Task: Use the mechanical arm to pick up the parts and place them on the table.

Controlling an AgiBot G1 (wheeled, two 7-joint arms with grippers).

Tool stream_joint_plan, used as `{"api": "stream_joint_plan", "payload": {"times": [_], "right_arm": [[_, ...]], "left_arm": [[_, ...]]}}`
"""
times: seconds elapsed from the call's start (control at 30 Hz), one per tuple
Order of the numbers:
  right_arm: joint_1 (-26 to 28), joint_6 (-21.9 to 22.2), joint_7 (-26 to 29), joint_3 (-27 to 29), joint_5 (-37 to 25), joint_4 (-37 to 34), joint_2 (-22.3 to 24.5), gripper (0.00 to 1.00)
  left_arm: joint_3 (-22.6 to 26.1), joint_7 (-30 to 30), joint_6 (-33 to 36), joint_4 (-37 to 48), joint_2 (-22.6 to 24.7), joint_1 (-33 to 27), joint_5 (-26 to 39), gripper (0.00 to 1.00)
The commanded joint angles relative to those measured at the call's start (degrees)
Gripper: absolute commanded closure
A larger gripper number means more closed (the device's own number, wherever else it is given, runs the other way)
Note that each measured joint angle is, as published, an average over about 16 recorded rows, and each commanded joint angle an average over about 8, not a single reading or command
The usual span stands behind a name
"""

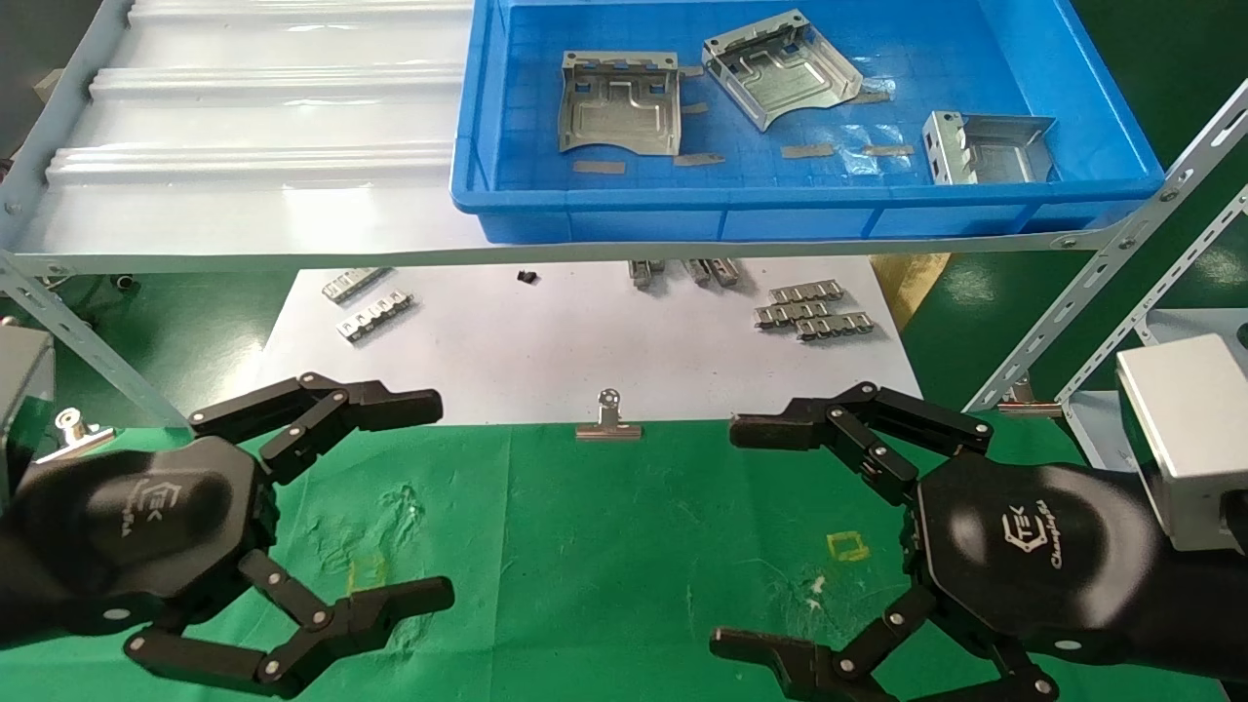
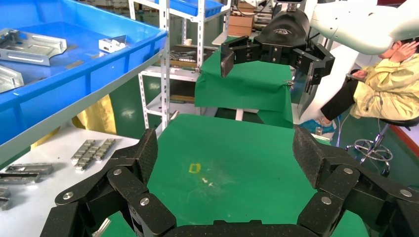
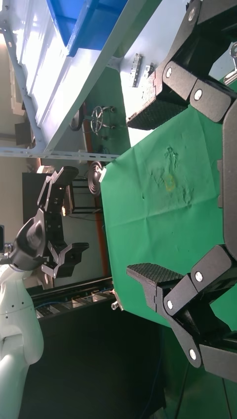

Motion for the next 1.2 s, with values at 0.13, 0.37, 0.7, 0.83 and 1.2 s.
{"api": "stream_joint_plan", "payload": {"times": [0.13, 0.37, 0.7, 0.83, 1.2], "right_arm": [[0.00, 0.00, 0.00, 0.00, 0.00, 0.00, 0.00, 0.00], [0.00, 0.00, 0.00, 0.00, 0.00, 0.00, 0.00, 0.00], [0.00, 0.00, 0.00, 0.00, 0.00, 0.00, 0.00, 0.00], [0.00, 0.00, 0.00, 0.00, 0.00, 0.00, 0.00, 0.00], [0.14, 0.13, -0.06, 0.04, -0.11, 0.09, 0.03, 0.00]], "left_arm": [[0.00, 0.00, 0.00, 0.00, 0.00, 0.00, 0.00, 1.00], [0.00, 0.00, 0.00, 0.00, 0.00, 0.00, 0.00, 1.00], [0.00, 0.00, 0.00, 0.00, 0.00, 0.00, 0.00, 1.00], [0.00, 0.00, 0.00, 0.00, 0.00, 0.00, 0.00, 1.00], [0.00, 0.00, 0.00, 0.00, 0.00, 0.00, 0.00, 1.00]]}}
